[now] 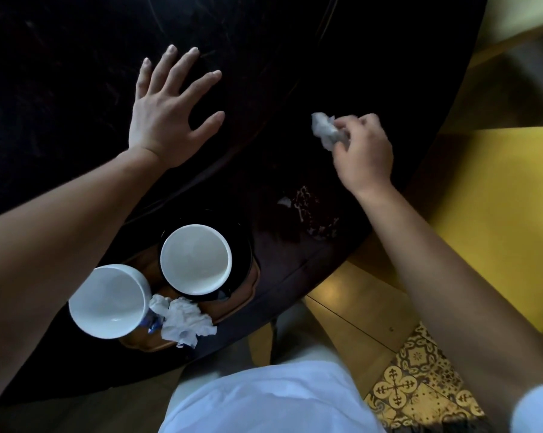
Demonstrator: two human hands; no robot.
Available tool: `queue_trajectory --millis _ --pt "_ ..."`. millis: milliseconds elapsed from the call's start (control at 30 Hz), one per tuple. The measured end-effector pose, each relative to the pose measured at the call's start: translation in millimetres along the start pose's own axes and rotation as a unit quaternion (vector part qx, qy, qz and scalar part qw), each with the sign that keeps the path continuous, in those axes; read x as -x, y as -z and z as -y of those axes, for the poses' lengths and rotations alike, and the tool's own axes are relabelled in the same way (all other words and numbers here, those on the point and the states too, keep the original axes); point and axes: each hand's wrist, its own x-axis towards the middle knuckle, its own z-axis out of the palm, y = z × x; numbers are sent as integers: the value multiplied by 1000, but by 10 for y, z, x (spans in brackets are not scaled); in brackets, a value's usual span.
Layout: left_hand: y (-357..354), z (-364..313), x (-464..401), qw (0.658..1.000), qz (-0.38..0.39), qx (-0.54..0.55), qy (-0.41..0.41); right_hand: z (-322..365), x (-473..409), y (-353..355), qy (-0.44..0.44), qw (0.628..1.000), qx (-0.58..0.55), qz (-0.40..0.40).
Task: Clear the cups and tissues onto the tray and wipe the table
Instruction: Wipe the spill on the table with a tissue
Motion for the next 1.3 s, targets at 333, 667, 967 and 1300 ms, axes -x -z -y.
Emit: queue_trajectory --millis 333,667,967,1300 --pt "-4 8 -18 1000 -7 2 -3 -98 769 -36 94 989 -51 102" --pt "-30 20 -12 1000 -9 1 -3 -749 893 188 -78 996 -35 31" --pt "-40 25 -15 1000 -9 1 -3 -81 1557 -244 -62 989 -112 76" --pt "-40 36 -14 1000 -7 3 -6 -619 1179 68 -134 986 -95 -10"
